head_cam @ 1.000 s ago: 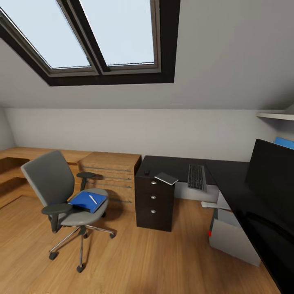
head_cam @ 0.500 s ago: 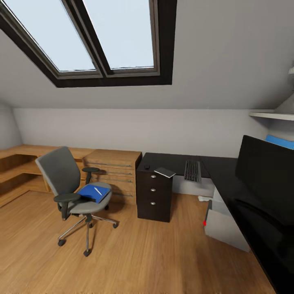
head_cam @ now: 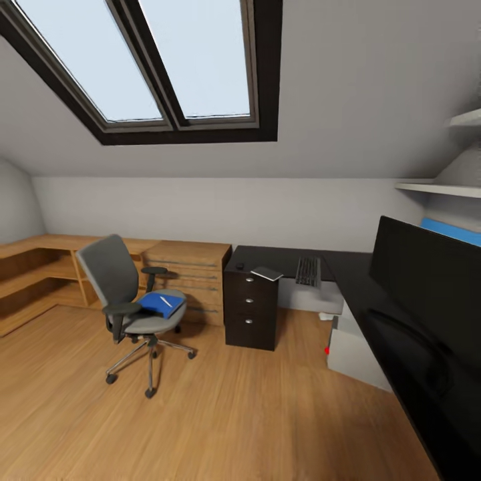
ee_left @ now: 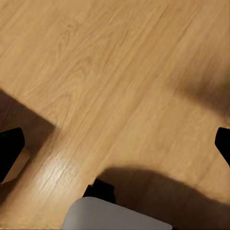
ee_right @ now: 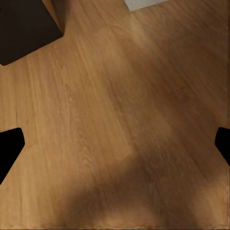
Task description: In the bedroom, organize the workspace by keeping the computer under the desk, ensuring the monitor is on the desk, placing the keyboard on the desk next to the monitor, placing the mouse on the desk next to the keyboard, moving the folder from the swivel chair onto the desk next to the mouse, stacking the notebook on top of the folder with the pen on top of the notebook, and positioning the swivel chair next to the desk.
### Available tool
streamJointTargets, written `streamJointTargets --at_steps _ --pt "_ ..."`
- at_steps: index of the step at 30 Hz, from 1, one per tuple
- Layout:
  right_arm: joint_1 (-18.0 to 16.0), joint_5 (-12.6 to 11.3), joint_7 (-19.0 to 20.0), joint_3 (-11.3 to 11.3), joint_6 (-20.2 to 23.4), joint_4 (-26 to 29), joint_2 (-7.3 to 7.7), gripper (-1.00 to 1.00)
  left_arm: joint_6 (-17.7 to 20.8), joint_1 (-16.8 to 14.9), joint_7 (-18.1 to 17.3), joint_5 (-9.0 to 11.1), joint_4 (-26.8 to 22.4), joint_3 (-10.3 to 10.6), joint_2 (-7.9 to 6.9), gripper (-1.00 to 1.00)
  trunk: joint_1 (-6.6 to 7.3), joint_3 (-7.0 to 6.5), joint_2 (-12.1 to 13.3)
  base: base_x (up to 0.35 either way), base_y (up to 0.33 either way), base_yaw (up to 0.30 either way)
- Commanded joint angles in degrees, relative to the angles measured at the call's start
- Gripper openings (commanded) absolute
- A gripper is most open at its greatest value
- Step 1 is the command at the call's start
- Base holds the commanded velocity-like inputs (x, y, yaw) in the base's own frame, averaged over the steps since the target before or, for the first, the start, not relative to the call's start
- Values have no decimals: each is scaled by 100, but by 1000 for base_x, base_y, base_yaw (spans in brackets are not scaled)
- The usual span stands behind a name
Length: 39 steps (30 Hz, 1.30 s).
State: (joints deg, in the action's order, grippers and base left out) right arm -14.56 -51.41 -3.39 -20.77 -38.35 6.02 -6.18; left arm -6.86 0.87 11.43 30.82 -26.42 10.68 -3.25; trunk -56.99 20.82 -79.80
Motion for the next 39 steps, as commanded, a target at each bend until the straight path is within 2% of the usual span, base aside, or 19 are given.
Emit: streamJointTargets --at_steps 1,22,30,39 --pt "-3 -21 -36 -49 -15 -3 -1 100 -17 1 43 48 -12 49 -7 100 3 5 -4 -338 -3 0" --pt "-2 -19 -37 -50 -24 -4 -109 100 -40 2 51 32 -12 56 26 100 3 5 -4 -330 -77 0" --pt "-2 -17 -30 -54 -24 -10 -112 100 -43 1 52 30 -12 65 34 100 3 5 -4 -87 -303 -24" --pt "0 -10 -26 -126 -24 -13 -112 100 -43 1 52 30 -12 66 32 100 3 5 -4 -11 -341 -203"
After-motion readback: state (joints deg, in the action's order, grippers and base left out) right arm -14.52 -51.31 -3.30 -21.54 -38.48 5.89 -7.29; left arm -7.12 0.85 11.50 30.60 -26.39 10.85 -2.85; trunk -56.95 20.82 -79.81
